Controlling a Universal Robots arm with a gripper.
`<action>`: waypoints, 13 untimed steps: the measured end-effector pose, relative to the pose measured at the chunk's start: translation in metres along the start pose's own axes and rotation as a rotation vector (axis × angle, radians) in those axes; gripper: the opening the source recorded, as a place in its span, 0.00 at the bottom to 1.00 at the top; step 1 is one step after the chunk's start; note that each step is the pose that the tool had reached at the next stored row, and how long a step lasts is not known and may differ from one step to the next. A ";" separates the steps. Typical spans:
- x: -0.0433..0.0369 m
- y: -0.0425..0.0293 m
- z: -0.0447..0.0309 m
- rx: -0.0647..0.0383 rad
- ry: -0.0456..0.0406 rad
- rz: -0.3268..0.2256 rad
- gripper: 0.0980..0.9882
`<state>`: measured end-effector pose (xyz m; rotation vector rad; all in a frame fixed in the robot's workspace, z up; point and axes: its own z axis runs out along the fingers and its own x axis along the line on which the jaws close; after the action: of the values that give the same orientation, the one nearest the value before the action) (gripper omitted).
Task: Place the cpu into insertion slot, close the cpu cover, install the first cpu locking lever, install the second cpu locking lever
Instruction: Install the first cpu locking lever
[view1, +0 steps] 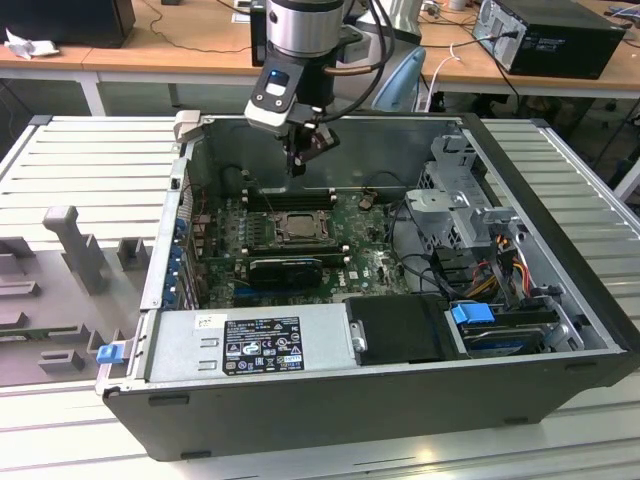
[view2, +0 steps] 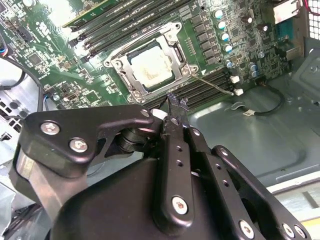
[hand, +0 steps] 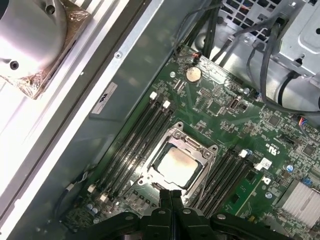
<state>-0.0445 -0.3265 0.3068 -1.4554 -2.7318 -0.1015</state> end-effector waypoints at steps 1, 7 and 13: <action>0.0000 0.0000 0.0000 0.000 0.0003 -0.007 0.01; 0.0000 0.0000 0.0000 0.004 0.0022 -0.060 0.01; 0.0000 0.0000 0.0000 0.006 0.0033 -0.092 0.01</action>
<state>-0.0445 -0.3265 0.3068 -1.3273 -2.7932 -0.0982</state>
